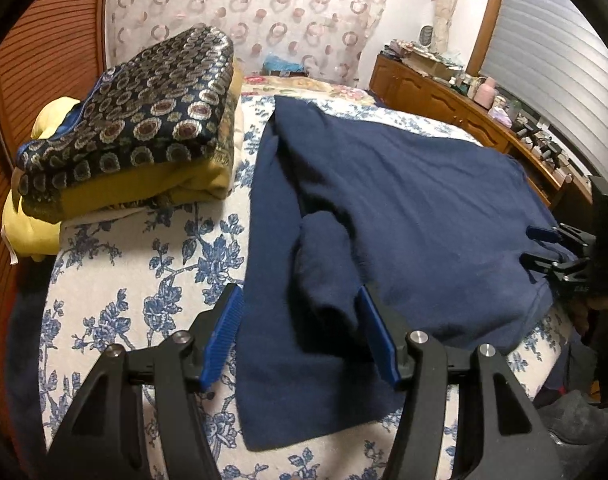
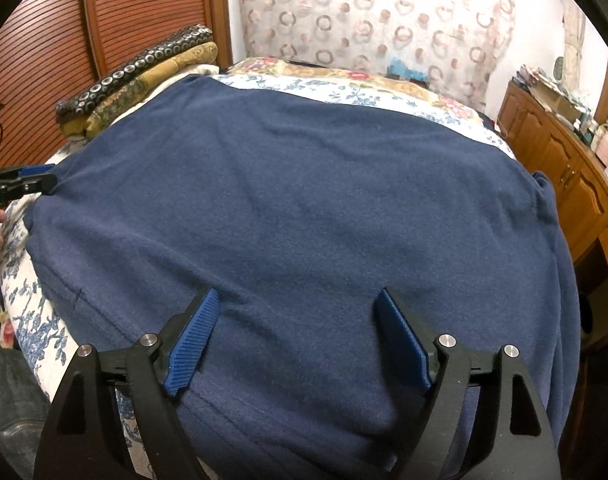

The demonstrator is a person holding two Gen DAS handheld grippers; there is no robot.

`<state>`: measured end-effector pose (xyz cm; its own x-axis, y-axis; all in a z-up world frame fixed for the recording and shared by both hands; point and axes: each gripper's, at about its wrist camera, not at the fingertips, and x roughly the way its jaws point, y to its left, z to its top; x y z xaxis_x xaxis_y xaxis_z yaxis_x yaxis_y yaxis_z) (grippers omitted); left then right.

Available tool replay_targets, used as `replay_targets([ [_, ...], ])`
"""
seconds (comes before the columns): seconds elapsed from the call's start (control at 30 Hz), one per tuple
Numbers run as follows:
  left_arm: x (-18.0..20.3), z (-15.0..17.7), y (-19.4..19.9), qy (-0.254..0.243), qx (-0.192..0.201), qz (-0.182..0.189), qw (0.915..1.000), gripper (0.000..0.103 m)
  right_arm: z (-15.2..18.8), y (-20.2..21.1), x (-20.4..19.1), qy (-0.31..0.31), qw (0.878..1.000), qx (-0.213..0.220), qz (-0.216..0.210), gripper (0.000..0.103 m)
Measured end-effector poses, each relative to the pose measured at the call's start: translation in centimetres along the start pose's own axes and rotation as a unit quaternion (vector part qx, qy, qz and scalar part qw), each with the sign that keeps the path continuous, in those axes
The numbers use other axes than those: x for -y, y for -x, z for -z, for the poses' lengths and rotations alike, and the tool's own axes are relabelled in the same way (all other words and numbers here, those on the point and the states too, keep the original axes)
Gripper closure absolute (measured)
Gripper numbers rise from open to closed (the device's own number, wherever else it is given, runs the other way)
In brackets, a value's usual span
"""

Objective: Fold small clothes

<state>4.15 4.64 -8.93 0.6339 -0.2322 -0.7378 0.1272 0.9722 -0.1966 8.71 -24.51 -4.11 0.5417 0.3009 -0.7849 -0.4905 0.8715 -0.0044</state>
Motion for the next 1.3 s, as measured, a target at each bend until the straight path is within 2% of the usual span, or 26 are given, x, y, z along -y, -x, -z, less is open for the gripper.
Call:
replay_targets([
  [0.1,0.0,0.1,-0.6,0.001,-0.010,-0.003,0.9999,0.044,0.0,0.0,0.0,0.000,1.000,0.000,-0.001,0.019],
  [0.4,0.0,0.2,-0.7,0.005,-0.005,0.001,1.0000,0.044,0.0,0.0,0.0,0.000,1.000,0.000,-0.001,0.018],
  [0.63,0.5,0.2,-1.0,-0.004,0.000,-0.013,0.9999,0.045,0.0,0.0,0.0,0.000,1.000,0.001,-0.001,0.018],
  [0.73,0.8,0.1,-1.2,-0.011,0.001,-0.007,0.9999,0.054,0.0,0.0,0.0,0.000,1.000,0.001,-0.001,0.018],
  [0.83,1.0,-0.2,-1.3,-0.010,-0.003,0.008,0.9999,0.067,0.0,0.0,0.0,0.000,1.000,0.001,-0.001,0.018],
  [0.87,1.1,-0.2,-1.3,-0.011,-0.004,0.012,0.9999,0.075,0.0,0.0,0.0,0.000,1.000,0.001,-0.001,0.018],
  [0.93,1.4,-0.2,-1.3,-0.015,-0.003,0.015,0.9998,0.080,0.0,-0.1,0.0,0.000,1.000,0.001,-0.001,0.018],
  [1.0,1.6,-0.3,-1.2,-0.015,-0.001,0.021,0.9997,0.090,0.0,0.0,0.0,-0.001,1.000,0.001,-0.001,0.018],
  [1.1,1.8,-0.4,-0.6,-0.016,0.013,0.030,0.9993,0.094,0.0,-0.1,0.0,-0.001,1.000,0.001,-0.001,0.018],
  [1.23,2.0,-1.1,1.5,-0.006,0.065,0.038,0.9972,0.097,0.0,-0.1,0.0,-0.001,1.000,0.001,-0.001,0.017],
  [1.3,2.4,-1.6,2.2,-0.007,0.074,0.042,0.9963,0.097,0.0,-0.1,0.0,-0.001,1.000,0.001,-0.001,0.017],
])
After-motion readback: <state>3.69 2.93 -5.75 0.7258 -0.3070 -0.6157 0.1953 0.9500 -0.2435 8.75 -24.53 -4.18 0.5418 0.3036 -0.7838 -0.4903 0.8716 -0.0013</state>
